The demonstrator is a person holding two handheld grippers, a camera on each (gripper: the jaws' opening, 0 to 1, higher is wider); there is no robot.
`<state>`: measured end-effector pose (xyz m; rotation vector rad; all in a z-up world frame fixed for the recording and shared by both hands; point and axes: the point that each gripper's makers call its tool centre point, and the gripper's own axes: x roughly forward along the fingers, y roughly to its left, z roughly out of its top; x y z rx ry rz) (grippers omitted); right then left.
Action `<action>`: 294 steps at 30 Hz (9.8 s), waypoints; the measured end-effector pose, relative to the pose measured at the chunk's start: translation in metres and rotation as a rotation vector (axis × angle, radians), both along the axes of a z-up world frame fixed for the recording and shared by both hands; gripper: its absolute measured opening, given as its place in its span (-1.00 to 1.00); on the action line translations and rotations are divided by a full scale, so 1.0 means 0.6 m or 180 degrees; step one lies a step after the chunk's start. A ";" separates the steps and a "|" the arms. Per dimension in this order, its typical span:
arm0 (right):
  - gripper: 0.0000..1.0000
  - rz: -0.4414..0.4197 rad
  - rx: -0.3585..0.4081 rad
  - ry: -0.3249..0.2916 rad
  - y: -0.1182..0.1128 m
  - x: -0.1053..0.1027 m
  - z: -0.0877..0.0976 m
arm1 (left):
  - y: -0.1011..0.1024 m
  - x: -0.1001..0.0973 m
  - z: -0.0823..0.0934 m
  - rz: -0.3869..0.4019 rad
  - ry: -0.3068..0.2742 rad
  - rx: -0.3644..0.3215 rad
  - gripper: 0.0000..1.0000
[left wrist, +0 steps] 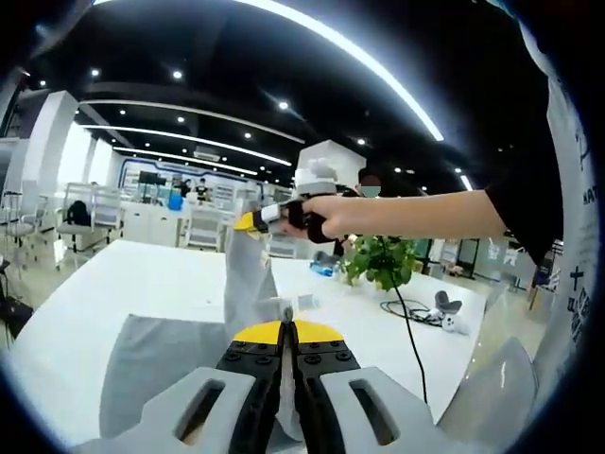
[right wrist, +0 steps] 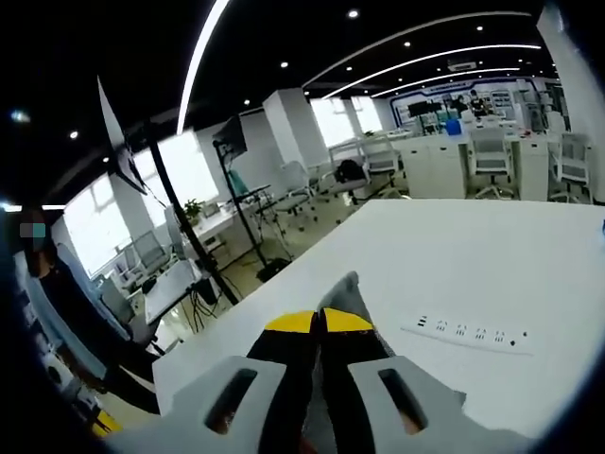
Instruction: Fold the towel on the table until its edges align and the towel forms a compact rectangular stack.
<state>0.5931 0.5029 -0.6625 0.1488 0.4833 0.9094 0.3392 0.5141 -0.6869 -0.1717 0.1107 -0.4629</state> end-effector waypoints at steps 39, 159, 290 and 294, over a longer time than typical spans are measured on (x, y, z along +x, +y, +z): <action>-1.00 0.0205 0.0051 0.0109 0.138 0.002 -0.048 | 0.132 -0.013 -0.041 0.0867 0.0136 -0.0119 -0.96; -0.79 0.0688 -0.0959 -0.0414 0.369 0.050 -0.393 | 0.366 0.004 -0.350 0.2694 0.1129 -0.0170 -0.88; -0.36 -0.0093 -0.1576 0.0188 -0.196 0.085 -0.388 | -0.196 0.005 -0.320 -0.0897 0.1379 0.0970 -0.07; -0.37 -0.0109 -0.1545 0.0202 -0.207 0.087 -0.387 | -0.207 0.003 -0.322 -0.0962 0.1369 0.1037 -0.21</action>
